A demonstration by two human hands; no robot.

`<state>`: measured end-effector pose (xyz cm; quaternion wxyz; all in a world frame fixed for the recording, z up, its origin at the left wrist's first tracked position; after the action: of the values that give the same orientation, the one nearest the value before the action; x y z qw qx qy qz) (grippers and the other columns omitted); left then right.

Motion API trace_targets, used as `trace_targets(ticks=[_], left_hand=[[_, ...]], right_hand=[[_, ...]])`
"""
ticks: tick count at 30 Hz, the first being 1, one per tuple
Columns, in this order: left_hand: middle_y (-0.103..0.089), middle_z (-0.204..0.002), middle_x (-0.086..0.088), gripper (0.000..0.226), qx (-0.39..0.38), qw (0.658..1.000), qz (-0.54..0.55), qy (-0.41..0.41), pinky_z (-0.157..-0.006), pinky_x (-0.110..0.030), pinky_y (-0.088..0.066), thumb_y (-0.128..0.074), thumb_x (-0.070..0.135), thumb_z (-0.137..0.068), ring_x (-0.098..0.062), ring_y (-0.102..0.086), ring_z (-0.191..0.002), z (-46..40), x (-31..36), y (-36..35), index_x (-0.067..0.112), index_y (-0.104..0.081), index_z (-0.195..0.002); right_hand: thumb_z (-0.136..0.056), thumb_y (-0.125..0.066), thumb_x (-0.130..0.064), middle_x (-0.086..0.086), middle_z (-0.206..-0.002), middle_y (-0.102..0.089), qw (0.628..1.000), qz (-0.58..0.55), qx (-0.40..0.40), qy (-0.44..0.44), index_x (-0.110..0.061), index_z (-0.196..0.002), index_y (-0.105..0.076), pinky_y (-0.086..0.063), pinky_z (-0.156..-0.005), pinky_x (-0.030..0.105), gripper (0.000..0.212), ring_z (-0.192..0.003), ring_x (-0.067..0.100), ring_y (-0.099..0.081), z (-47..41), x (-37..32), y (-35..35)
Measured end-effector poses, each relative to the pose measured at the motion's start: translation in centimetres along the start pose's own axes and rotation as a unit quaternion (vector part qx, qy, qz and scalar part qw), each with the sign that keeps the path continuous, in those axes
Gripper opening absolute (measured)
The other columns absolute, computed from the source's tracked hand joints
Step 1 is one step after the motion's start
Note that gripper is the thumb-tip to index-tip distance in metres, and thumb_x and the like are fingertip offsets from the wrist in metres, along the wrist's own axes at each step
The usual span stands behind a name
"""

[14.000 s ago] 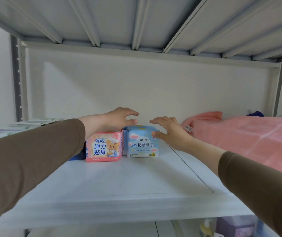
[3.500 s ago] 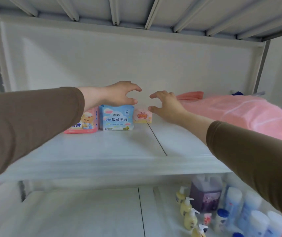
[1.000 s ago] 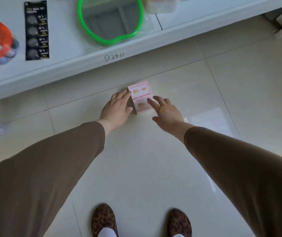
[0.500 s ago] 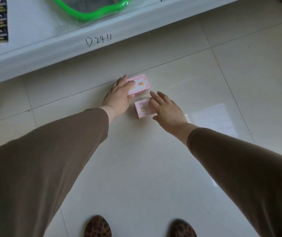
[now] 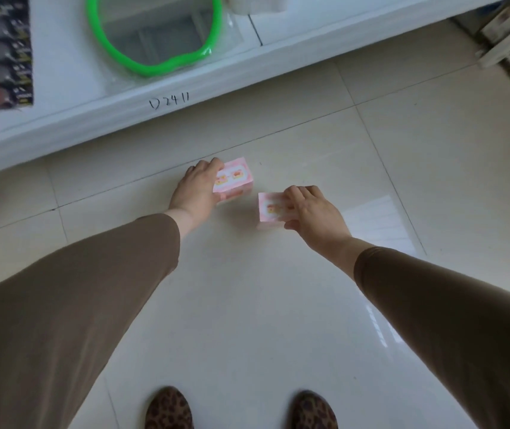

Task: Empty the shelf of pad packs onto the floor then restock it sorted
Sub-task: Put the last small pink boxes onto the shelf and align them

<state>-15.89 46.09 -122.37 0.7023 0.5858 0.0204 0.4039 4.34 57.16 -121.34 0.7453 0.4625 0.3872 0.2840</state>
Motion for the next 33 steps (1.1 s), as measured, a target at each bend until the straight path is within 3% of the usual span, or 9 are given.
trace_targets(ticks=[8,15,18,22,24,33], left_hand=[[-0.054,-0.125,-0.008,0.058,-0.009,1.000,0.010,-0.001,-0.094,-0.041,-0.042,-0.074,0.026,-0.082,-0.032,-0.050,-0.117,9.1,7.8,14.2,0.016,-0.048,-0.133],[-0.047,-0.140,-0.008,0.067,0.033,0.999,-0.009,-0.042,-0.103,-0.037,-0.035,-0.071,0.023,-0.088,-0.029,-0.042,-0.129,16.5,20.5,33.8,0.014,-0.039,-0.146],[-0.044,-0.143,-0.007,0.066,0.061,0.996,-0.014,-0.066,-0.107,-0.039,-0.034,-0.068,0.022,-0.089,-0.028,-0.039,-0.133,19.5,26.0,43.1,0.015,-0.037,-0.148],[-0.043,-0.144,-0.008,0.066,0.108,0.989,-0.021,-0.100,-0.109,-0.037,-0.033,-0.067,0.021,-0.091,-0.027,-0.040,-0.133,23.9,33.2,55.3,0.013,-0.036,-0.148],[-0.044,-0.143,-0.007,0.065,0.131,0.983,-0.027,-0.122,-0.110,-0.035,-0.032,-0.066,0.022,-0.092,-0.026,-0.040,-0.133,26.2,36.5,60.9,0.012,-0.036,-0.148],[-0.041,-0.147,-0.004,0.060,0.195,0.958,-0.058,-0.201,-0.114,-0.025,-0.024,-0.059,0.029,-0.097,-0.019,-0.036,-0.137,35.8,45.9,79.9,0.012,-0.036,-0.151]], right_hand=[[-0.088,-0.071,-0.029,-0.007,-0.137,-0.051,1.000,-0.012,0.013,0.012,-0.024,-0.144,-0.040,-0.047,-0.088,0.033,0.064,-0.125,0.019,-0.040,5.6,-4.5,18.1],[-0.083,-0.075,-0.033,-0.002,-0.138,-0.054,0.997,0.011,0.052,0.056,-0.021,-0.144,-0.044,-0.043,-0.100,0.036,0.069,-0.122,0.023,-0.045,11.4,-9.1,41.3],[-0.083,-0.075,-0.033,0.001,-0.137,-0.054,0.995,0.016,0.072,0.065,-0.021,-0.144,-0.045,-0.043,-0.100,0.038,0.068,-0.121,0.025,-0.045,14.1,-10.9,52.0],[-0.087,-0.070,-0.038,-0.002,-0.141,-0.051,0.993,0.029,0.090,0.067,-0.024,-0.146,-0.045,-0.036,-0.096,0.029,0.065,-0.123,0.022,-0.042,17.6,-13.6,65.5],[-0.088,-0.069,-0.034,-0.003,-0.143,-0.049,0.991,0.044,0.103,0.075,-0.028,-0.147,-0.043,-0.036,-0.097,0.030,0.065,-0.126,0.020,-0.040,19.4,-15.3,71.8],[-0.088,-0.070,-0.041,-0.007,-0.147,-0.048,0.976,0.073,0.165,0.121,-0.034,-0.146,-0.046,-0.036,-0.109,0.038,0.063,-0.133,0.021,-0.041,27.5,-23.6,93.3]])
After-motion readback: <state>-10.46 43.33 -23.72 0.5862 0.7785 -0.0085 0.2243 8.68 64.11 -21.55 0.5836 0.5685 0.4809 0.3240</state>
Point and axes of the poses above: each hand's wrist, its own z-axis away from the middle knuckle, its own y-axis out of the back of the hand, x = y × z, the point moved 7 cm from there along -z, towards the middle knuckle
